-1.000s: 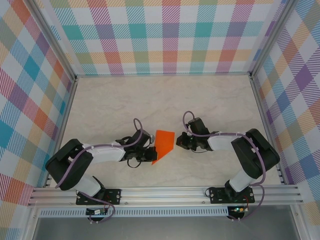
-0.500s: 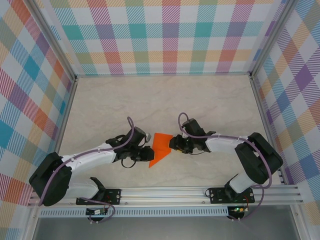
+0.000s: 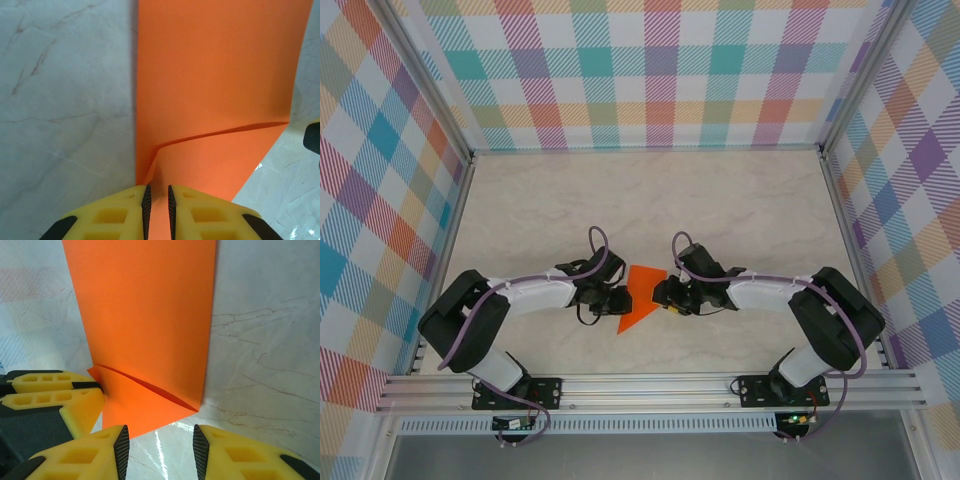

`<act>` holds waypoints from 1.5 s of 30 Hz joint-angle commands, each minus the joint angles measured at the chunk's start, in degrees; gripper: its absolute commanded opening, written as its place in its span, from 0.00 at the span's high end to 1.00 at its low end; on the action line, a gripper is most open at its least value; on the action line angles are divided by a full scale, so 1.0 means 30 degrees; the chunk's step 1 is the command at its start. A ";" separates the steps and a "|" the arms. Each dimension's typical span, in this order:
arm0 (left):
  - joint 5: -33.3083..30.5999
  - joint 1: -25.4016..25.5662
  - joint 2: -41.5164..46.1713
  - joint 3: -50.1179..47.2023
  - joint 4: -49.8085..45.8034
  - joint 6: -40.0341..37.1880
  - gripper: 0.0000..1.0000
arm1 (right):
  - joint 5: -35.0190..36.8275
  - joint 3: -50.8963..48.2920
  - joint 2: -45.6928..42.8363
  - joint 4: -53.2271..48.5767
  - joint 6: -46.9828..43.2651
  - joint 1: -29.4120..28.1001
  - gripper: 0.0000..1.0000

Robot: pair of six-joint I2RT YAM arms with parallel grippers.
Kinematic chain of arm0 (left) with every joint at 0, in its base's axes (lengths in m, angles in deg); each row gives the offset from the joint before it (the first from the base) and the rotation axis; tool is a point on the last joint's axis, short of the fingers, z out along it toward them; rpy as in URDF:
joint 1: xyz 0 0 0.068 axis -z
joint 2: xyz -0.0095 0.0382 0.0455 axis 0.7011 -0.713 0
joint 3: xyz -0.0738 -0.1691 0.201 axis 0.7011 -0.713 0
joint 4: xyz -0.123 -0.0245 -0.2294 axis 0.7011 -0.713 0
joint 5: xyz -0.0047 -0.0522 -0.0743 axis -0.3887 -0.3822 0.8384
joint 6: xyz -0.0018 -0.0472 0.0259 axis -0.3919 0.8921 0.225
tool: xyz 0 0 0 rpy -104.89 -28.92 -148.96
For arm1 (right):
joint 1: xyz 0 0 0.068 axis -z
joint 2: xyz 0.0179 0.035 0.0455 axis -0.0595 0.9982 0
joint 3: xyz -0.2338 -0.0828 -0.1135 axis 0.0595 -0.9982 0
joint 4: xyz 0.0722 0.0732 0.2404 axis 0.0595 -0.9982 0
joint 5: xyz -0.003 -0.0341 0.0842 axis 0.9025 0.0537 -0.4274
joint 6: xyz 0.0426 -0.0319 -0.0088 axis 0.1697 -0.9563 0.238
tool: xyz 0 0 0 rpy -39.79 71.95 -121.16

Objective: Fold a paper plane with a square sheet of paper (pick it up from the middle)

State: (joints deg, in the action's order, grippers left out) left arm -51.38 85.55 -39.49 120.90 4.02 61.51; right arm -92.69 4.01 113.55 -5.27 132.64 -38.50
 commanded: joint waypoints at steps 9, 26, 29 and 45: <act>-0.0264 -0.0276 -0.0758 -0.0498 0.0914 -0.0078 0.86 | 0.0800 -0.0133 0.0408 0.0674 0.2297 -0.0122 0.59; -0.0121 -0.0261 -0.0403 -0.1387 0.1410 0.0849 0.89 | 0.1769 -0.0489 0.0072 0.0855 0.4250 -0.0327 0.58; -0.0079 -0.0261 -0.0428 -0.1422 0.1457 0.0852 0.89 | 0.1752 -0.0152 0.0195 0.0886 0.4268 -0.0330 0.59; 0.0145 -0.0261 -0.0549 -0.1352 0.1384 0.0790 0.89 | 0.1610 -0.0122 0.0281 0.1769 0.4568 -0.0343 0.66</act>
State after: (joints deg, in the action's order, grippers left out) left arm -50.49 85.12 -39.92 118.67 10.07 63.44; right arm -86.96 2.66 113.83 -2.58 146.00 -39.09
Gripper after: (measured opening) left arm 0.109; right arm 0.342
